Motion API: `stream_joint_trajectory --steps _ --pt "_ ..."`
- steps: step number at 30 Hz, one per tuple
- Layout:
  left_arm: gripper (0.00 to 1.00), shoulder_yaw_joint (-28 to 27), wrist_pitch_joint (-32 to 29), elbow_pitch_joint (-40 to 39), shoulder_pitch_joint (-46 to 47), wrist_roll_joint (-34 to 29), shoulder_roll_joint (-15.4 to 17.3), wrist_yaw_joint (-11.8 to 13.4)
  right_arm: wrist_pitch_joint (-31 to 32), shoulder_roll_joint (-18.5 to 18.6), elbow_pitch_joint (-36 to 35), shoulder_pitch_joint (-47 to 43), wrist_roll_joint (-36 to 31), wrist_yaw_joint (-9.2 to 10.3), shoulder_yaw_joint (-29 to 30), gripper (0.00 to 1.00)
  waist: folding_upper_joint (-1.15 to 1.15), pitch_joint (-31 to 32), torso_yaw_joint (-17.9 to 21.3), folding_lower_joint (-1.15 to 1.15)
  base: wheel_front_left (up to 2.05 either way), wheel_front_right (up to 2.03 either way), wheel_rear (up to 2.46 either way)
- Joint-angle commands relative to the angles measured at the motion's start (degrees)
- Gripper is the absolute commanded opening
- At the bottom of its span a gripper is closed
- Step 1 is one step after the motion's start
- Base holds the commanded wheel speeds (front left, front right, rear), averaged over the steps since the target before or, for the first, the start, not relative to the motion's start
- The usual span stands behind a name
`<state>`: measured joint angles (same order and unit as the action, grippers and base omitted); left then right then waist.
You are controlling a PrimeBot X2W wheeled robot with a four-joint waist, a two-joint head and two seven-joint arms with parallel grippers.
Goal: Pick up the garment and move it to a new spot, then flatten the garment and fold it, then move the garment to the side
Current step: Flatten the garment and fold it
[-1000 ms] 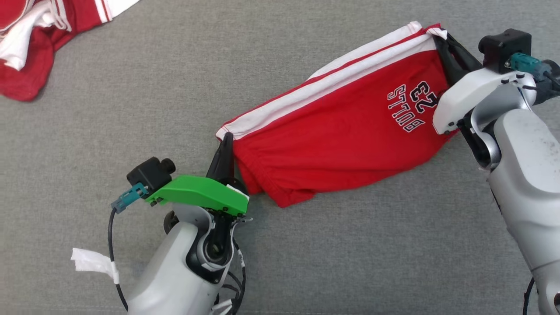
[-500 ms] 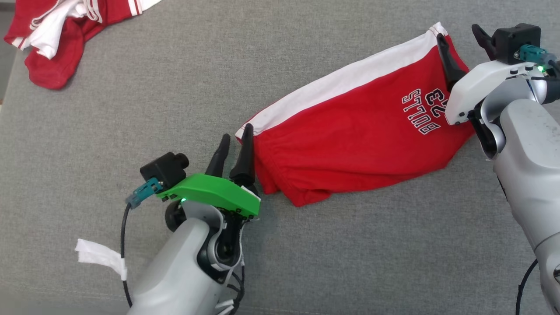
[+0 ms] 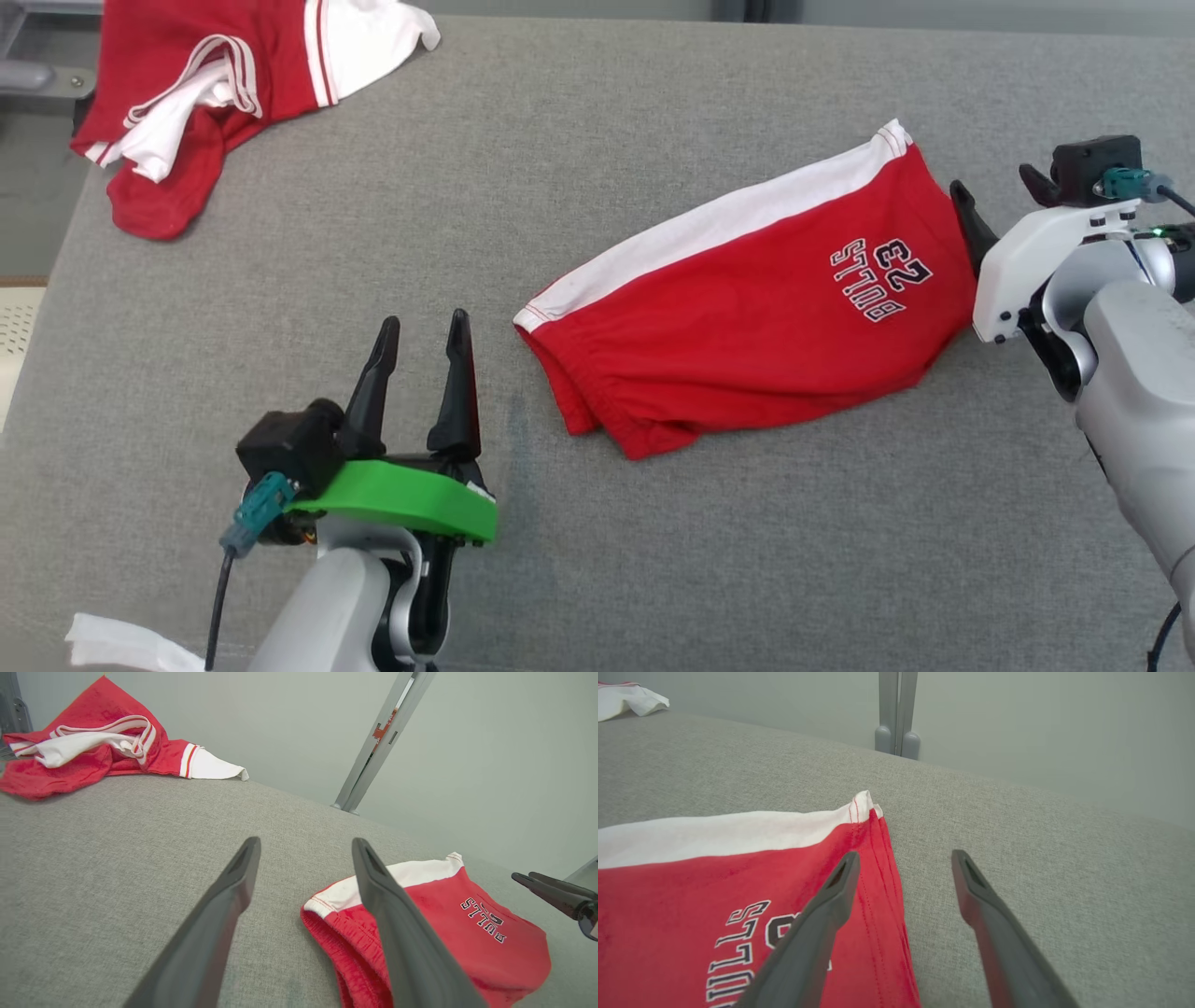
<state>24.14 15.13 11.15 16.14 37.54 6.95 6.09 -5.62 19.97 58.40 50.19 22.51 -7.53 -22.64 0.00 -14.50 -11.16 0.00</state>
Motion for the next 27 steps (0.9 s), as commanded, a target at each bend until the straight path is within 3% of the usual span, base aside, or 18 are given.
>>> stream_joint_trajectory --steps 1,11,19,20,21,22,23,24,27 --pt "1.0 -0.48 0.01 -0.5 -1.28 -1.83 0.56 0.17 1.61 0.82 -0.15 -1.01 1.45 0.08 -0.93 1.0 0.0 1.01 -0.61 0.0 0.0 0.0 0.0" --pt "1.0 -4.26 0.02 -2.0 -5.28 -5.1 -1.19 -0.31 9.78 3.79 -0.33 -1.77 8.32 0.08 -4.47 1.0 0.0 -1.92 -3.79 0.0 0.0 0.0 0.0" --pt "1.0 -6.34 0.02 -1.16 -6.35 -6.84 -2.29 -1.51 15.68 3.66 1.31 -3.06 12.03 0.02 -6.7 1.0 0.0 -2.16 -5.26 0.0 0.0 0.0 0.0" --pt "1.0 -6.37 0.02 -1.01 -6.32 -7.44 -2.31 -1.58 16.12 3.68 1.08 -3.2 12.52 0.02 -7.04 0.9 0.0 -2.08 -5.24 0.0 0.0 0.0 0.0" --pt "1.0 -6.46 0.02 -0.81 -6.34 -7.87 -2.4 -1.65 16.37 3.78 0.72 -3.3 13.04 0.03 -7.35 0.48 0.0 -1.96 -5.14 0.0 0.0 0.0 0.0" --pt "1.0 -6.58 0.02 -0.71 -6.39 -8.05 -2.47 -1.76 16.07 3.93 0.46 -3.27 13.42 0.03 -7.43 0.35 0.0 -1.86 -4.98 0.0 0.0 0.0 0.0" --pt "1.0 -6.7 0.02 -0.59 -6.43 -8.24 -2.59 -1.91 15.84 4.19 0.16 -3.22 13.91 0.03 -7.58 0.13 0.0 -1.76 -4.74 0.0 0.0 0.0 0.0" --pt "1.0 -6.76 0.02 -0.55 -6.42 -8.45 -2.68 -2.04 15.42 4.37 0.0 -3.17 14.13 0.04 -7.62 0.0 0.0 -1.69 -4.48 0.0 0.0 0.0 0.0" --pt "1.0 -7.01 0.03 -0.29 -6.33 -8.87 -2.89 -2.39 13.12 4.5 -0.61 -2.9 14.98 0.09 -7.49 0.0 0.0 -1.3 -3.19 0.0 0.0 0.0 0.0"
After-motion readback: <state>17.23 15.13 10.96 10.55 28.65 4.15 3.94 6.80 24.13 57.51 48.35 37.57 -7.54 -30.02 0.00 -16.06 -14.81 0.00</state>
